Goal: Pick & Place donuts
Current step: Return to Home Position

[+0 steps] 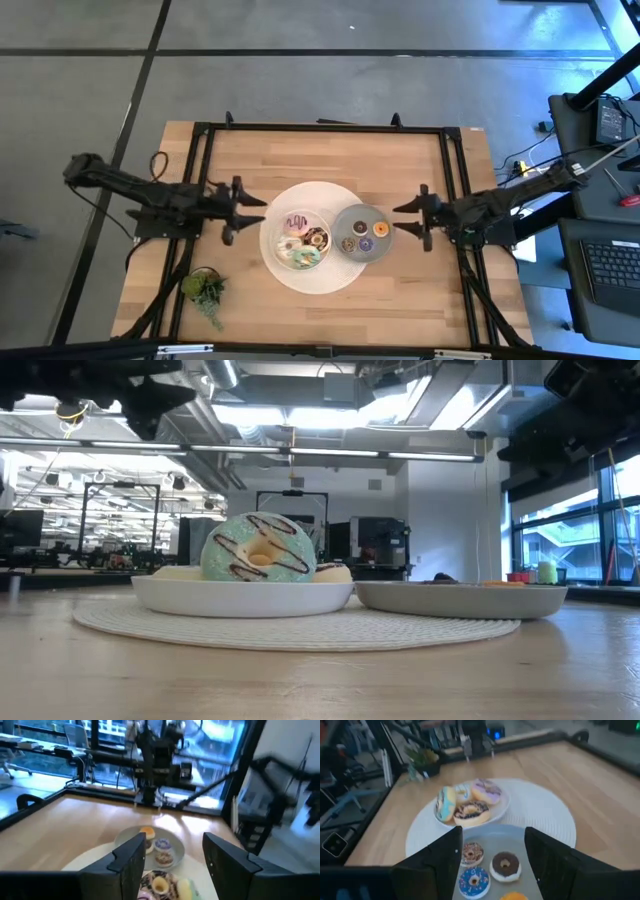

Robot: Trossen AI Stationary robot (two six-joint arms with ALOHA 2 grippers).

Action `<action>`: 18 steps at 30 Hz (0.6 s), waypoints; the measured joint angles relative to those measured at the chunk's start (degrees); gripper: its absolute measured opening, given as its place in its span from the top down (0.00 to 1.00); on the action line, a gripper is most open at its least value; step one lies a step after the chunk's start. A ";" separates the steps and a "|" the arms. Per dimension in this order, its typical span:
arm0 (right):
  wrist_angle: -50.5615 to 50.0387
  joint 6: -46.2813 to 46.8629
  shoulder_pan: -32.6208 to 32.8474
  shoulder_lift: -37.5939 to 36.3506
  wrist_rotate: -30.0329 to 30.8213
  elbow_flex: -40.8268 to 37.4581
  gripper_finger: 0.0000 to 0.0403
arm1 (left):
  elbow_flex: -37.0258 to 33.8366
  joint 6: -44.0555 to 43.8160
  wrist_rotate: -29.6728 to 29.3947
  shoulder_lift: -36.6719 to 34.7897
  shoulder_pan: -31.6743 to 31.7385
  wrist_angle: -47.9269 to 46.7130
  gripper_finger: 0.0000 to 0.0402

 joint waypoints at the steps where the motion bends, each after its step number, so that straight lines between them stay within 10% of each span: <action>1: 0.01 -0.83 0.00 -1.60 0.01 -0.45 0.46 | -0.50 -1.29 -0.21 -1.79 0.01 -0.34 0.52; 18: -6.03 -6.66 0.00 -21.10 -0.52 -2.34 0.46 | -2.17 -1.64 9.33 -24.75 5.97 -12.59 0.52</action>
